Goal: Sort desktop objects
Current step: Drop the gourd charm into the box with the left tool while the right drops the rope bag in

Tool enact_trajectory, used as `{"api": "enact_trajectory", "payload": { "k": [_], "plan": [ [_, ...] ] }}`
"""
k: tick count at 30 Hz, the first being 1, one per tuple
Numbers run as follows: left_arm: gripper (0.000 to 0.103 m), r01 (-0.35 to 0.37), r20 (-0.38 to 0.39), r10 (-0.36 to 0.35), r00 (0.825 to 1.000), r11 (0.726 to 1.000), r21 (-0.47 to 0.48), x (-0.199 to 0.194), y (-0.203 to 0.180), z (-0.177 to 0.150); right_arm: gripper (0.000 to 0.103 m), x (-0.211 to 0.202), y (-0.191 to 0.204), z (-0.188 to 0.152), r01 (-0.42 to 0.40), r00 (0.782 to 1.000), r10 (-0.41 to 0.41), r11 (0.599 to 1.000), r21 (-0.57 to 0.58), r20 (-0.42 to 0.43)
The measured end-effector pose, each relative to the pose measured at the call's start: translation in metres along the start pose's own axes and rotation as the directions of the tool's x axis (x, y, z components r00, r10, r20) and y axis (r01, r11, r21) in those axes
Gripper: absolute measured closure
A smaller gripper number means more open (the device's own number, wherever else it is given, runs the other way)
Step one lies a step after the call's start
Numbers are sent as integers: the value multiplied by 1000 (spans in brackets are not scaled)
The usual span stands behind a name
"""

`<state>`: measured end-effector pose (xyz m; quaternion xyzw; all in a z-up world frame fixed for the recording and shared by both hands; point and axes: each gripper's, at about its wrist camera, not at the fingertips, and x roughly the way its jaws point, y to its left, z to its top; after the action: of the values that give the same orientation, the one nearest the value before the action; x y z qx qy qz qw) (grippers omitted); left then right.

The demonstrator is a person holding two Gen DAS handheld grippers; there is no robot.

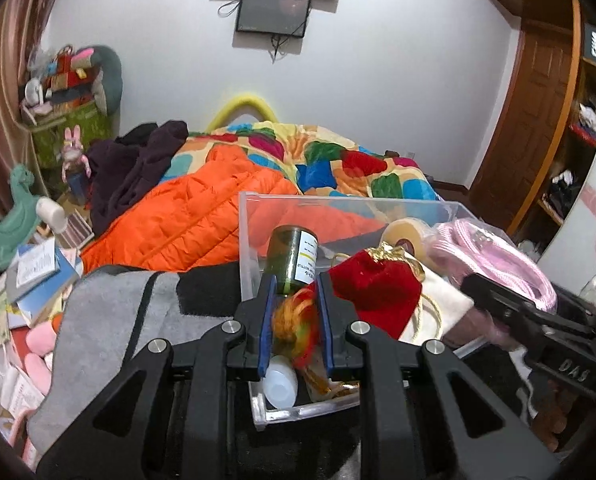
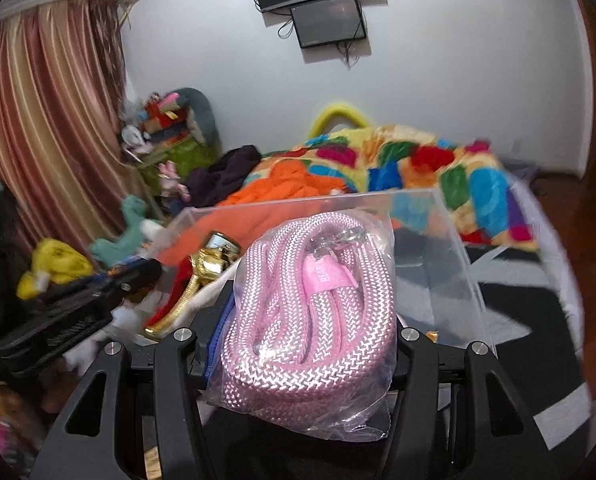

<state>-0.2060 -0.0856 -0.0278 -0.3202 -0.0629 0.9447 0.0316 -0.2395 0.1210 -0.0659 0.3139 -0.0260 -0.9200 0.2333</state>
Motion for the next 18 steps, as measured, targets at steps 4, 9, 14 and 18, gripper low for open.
{"api": "enact_trajectory", "payload": {
  "k": [4,9,14,18],
  "plan": [
    [77,-21,21,20,1000,999,40,-2,-5,-5,48,1,5,-1,-23,1000,23,1000,-18,-10],
    [63,-9,33,7,999,998,66,-3,-11,-7,45,2,7,0,-13,1000,13,1000,-21,-16],
    [52,-33,49,28,998,994,109,-7,-20,-10,38,-4,9,0,-29,999,28,999,-29,-45],
    [43,-24,48,19,999,994,106,-17,-22,-11,34,-13,8,-3,-20,999,18,999,-44,-38]
  ]
}}
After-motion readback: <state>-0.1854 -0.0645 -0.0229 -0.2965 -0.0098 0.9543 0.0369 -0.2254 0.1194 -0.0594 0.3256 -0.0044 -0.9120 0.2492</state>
